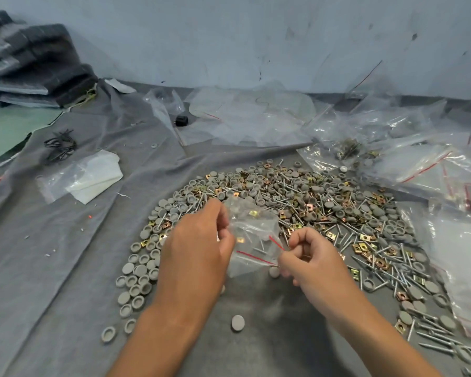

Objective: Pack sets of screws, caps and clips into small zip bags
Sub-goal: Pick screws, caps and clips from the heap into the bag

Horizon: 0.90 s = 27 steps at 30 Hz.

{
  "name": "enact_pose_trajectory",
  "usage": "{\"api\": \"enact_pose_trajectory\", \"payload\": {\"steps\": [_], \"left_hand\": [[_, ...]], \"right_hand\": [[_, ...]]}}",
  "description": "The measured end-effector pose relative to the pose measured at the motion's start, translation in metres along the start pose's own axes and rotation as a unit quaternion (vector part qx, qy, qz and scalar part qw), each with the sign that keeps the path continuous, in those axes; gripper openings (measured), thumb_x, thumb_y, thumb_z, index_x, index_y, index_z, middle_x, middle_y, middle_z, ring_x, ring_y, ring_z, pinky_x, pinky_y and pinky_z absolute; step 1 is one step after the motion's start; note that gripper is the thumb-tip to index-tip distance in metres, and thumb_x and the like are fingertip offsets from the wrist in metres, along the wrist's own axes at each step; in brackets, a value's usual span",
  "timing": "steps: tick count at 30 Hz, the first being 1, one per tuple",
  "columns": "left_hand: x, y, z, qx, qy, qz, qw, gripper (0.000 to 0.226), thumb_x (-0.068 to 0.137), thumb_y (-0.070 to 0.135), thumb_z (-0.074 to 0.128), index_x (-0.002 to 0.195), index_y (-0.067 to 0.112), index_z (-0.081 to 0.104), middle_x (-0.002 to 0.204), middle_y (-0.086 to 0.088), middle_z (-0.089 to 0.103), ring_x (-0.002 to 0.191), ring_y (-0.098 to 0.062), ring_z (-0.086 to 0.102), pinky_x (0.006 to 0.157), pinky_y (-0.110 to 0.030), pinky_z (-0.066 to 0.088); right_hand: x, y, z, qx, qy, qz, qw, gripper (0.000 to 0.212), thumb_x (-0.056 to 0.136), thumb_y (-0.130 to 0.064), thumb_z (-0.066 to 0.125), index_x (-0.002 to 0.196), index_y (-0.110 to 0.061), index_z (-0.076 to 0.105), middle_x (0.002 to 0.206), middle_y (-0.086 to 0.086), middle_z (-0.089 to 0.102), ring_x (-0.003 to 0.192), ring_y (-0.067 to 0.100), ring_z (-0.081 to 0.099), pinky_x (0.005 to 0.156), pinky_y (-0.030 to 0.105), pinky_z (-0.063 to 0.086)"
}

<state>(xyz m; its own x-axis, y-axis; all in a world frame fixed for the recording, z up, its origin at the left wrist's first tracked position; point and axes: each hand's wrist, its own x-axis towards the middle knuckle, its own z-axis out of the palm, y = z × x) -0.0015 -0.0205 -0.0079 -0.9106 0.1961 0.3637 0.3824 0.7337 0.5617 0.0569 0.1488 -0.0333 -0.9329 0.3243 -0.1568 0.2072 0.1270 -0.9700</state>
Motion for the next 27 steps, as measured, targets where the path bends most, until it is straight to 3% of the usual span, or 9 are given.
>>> {"api": "enact_pose_trajectory", "payload": {"steps": [3,6,8,11,13,16,20,24,27], "left_hand": [[-0.002,0.005,-0.001,0.047,-0.015,0.038,0.998,0.02,0.085,0.011,0.068,0.086,0.03,0.064,0.083,0.011,0.064,0.081,-0.018,0.055,0.071,-0.04,0.047],[-0.006,0.004,0.004,0.099,-0.077,0.078,0.989,0.022,0.085,0.013,0.074,0.088,0.034,0.073,0.095,0.013,0.063,0.094,-0.017,0.055,0.082,-0.039,0.045],[-0.007,0.002,0.007,0.105,-0.1,0.081,0.986,0.016,0.094,0.025,0.061,0.092,0.038,0.071,0.099,0.018,0.059,0.097,-0.011,0.051,0.088,-0.035,0.04],[-0.006,0.003,0.008,0.068,-0.118,0.062,0.989,0.019,0.095,0.033,0.05,0.091,0.036,0.069,0.094,0.02,0.058,0.093,-0.004,0.047,0.093,-0.03,0.037],[-0.005,0.004,0.007,0.054,-0.131,0.054,0.988,0.017,0.091,0.039,0.052,0.088,0.035,0.069,0.091,0.019,0.058,0.092,-0.002,0.048,0.094,-0.03,0.038],[-0.003,0.002,0.004,0.03,-0.161,0.041,0.986,0.018,0.087,0.052,0.057,0.085,0.037,0.067,0.088,0.019,0.056,0.092,-0.003,0.05,0.094,-0.032,0.041],[-0.001,-0.001,0.0,0.01,-0.187,0.022,0.982,0.026,0.081,0.066,0.061,0.09,0.042,0.066,0.09,0.022,0.051,0.093,-0.002,0.049,0.091,-0.031,0.041],[0.0,-0.002,-0.003,0.01,-0.191,0.005,0.982,0.027,0.08,0.066,0.062,0.093,0.042,0.066,0.095,0.02,0.053,0.098,-0.004,0.052,0.095,-0.034,0.044],[0.0,-0.002,-0.003,0.013,-0.192,0.002,0.981,0.028,0.08,0.065,0.062,0.096,0.042,0.067,0.097,0.018,0.055,0.1,-0.006,0.053,0.098,-0.036,0.044]], "right_hand": [[-0.001,-0.004,-0.008,-0.075,-0.075,0.019,0.994,0.021,0.085,-0.003,0.066,0.097,-0.015,0.054,0.064,0.0,0.067,0.065,0.015,0.057,0.062,0.035,0.042],[0.011,-0.02,-0.028,-0.124,-0.188,0.025,0.974,0.017,0.093,-0.013,0.066,0.106,-0.02,0.058,0.077,-0.002,0.073,0.068,0.009,0.062,0.06,0.023,0.047],[0.037,-0.032,-0.037,-0.183,-0.132,-0.017,0.974,0.01,0.097,-0.017,0.062,0.103,-0.024,0.062,0.084,-0.005,0.074,0.073,0.008,0.066,0.065,0.023,0.05],[0.086,-0.045,-0.033,-0.406,-0.017,-0.145,0.902,0.013,0.098,-0.026,0.062,0.11,-0.031,0.063,0.1,-0.015,0.066,0.091,0.005,0.062,0.077,0.021,0.05],[0.108,-0.045,-0.021,-0.489,-0.047,-0.178,0.853,0.025,0.095,-0.032,0.066,0.119,-0.03,0.063,0.116,-0.011,0.064,0.106,0.01,0.058,0.096,0.032,0.05],[0.124,-0.045,-0.011,-0.568,-0.087,-0.188,0.797,0.029,0.092,-0.04,0.069,0.119,-0.033,0.065,0.126,-0.006,0.062,0.121,0.018,0.051,0.107,0.042,0.043],[0.127,-0.048,-0.003,-0.602,-0.09,-0.211,0.765,0.027,0.091,-0.041,0.069,0.117,-0.032,0.065,0.123,-0.004,0.059,0.12,0.02,0.05,0.104,0.042,0.043],[0.126,-0.045,0.004,-0.626,-0.092,-0.222,0.742,0.013,0.097,-0.029,0.062,0.108,-0.023,0.067,0.11,-0.001,0.059,0.103,0.017,0.053,0.082,0.032,0.046],[0.122,-0.045,0.004,-0.637,-0.1,-0.218,0.733,0.012,0.101,-0.023,0.055,0.109,-0.021,0.064,0.111,0.0,0.061,0.105,0.021,0.057,0.085,0.037,0.051]]}}
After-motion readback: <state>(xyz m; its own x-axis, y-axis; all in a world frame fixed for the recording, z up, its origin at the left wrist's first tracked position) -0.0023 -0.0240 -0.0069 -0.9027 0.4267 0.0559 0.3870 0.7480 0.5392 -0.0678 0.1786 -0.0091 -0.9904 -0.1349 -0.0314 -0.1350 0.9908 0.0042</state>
